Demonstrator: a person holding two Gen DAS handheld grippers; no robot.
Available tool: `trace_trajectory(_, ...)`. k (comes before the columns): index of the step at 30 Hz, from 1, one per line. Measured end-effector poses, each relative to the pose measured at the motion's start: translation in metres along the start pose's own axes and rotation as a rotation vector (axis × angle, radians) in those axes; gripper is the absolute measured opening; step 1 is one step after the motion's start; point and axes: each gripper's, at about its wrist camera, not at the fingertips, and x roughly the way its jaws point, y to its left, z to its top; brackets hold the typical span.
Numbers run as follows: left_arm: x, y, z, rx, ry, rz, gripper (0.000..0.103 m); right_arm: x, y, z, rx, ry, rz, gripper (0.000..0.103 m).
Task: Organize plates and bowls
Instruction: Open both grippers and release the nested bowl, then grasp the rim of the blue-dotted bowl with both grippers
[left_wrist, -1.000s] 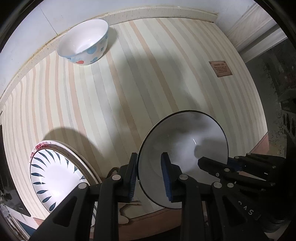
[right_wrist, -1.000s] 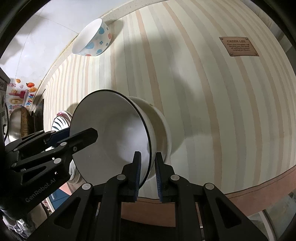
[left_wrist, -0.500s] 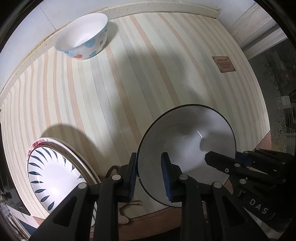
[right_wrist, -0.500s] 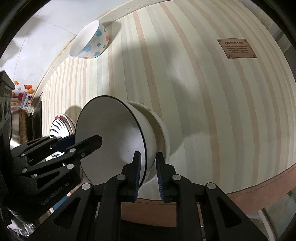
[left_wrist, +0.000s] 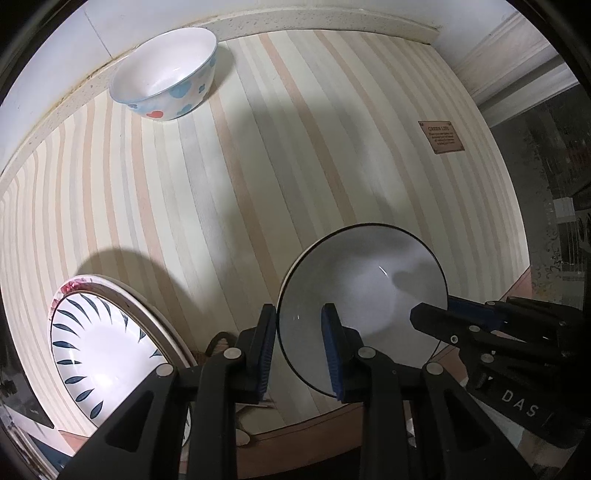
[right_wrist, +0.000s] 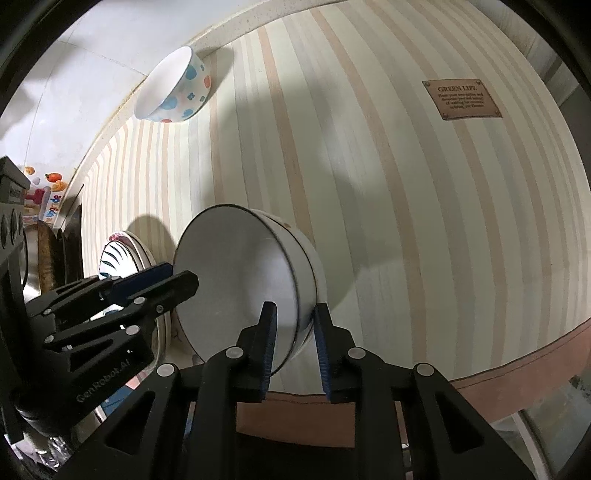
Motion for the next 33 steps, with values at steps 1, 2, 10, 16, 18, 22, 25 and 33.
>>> trace_trajectory(1, -0.003, 0.001, 0.0, 0.0, -0.001, -0.002, 0.023, 0.0, -0.001, 0.0, 0.002, 0.003, 0.004, 0.023)
trace_trajectory(2, -0.008, 0.004, 0.0, -0.003, -0.011, -0.006, 0.023, -0.002, -0.002, 0.001, 0.002, 0.005, 0.008, 0.023)
trace_trajectory(10, -0.068, 0.069, 0.034, -0.159, -0.161, 0.003, 0.033, -0.052, 0.008, 0.035, -0.021, -0.097, 0.082, 0.023)
trace_trajectory(16, -0.055, 0.138, 0.097, -0.31, -0.166, 0.027, 0.033, -0.049, 0.034, 0.121, -0.065, -0.157, 0.133, 0.026)
trace_trajectory(18, -0.048, 0.155, 0.118, -0.342, -0.173, 0.022, 0.033, -0.037, 0.049, 0.156, -0.085, -0.159, 0.137, 0.026)
trace_trajectory(22, -0.035, 0.175, 0.145, -0.362, -0.165, 0.034, 0.033, -0.013, 0.073, 0.207, -0.124, -0.143, 0.124, 0.026)
trace_trajectory(25, -0.02, 0.183, 0.162, -0.372, -0.136, 0.038, 0.033, 0.009, 0.088, 0.237, -0.158, -0.128, 0.107, 0.026)
trace_trajectory(33, 0.014, 0.191, 0.181, -0.387, -0.062, 0.009, 0.033, 0.06, 0.097, 0.272, -0.147, -0.049, 0.107, 0.026)
